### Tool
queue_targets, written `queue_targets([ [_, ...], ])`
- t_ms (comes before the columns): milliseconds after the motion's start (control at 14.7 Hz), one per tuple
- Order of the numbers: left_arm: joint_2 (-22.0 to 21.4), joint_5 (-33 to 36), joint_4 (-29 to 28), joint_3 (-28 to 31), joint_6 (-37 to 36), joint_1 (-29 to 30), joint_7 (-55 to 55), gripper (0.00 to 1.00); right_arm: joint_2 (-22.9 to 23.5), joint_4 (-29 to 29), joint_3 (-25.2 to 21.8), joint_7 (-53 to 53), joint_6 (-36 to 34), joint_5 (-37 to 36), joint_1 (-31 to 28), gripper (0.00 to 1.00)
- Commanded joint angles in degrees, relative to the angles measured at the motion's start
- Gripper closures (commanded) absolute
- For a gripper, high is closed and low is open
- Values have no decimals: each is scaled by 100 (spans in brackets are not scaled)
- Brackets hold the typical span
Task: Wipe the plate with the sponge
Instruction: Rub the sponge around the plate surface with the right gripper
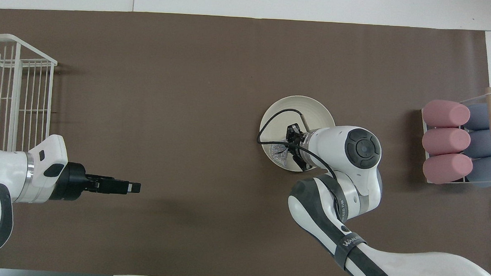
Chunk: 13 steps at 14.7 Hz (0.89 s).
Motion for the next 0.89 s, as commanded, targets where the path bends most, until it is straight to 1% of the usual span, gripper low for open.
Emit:
queue_targets([
  [0, 88, 835, 20, -194, 481, -54, -740, 0, 351, -123, 43, -792, 478, 5, -374, 100],
  [136, 106, 1109, 29, -230, 683, -54, -1129, 0, 387, -123, 43, -1442, 487, 5, -691, 100],
  [341, 106, 1119, 20, -230, 737, 16, -1560, 0, 404, -114, 43, -2025, 479, 5, -999, 100],
  [682, 106, 1119, 20, -230, 745, 16, -1579, 0, 431, -123, 70, -1693, 479, 5, -903, 100],
  [818, 106, 1119, 20, -230, 745, 16, -1587, 0, 457, -123, 79, -1237, 505, 5, -650, 100],
])
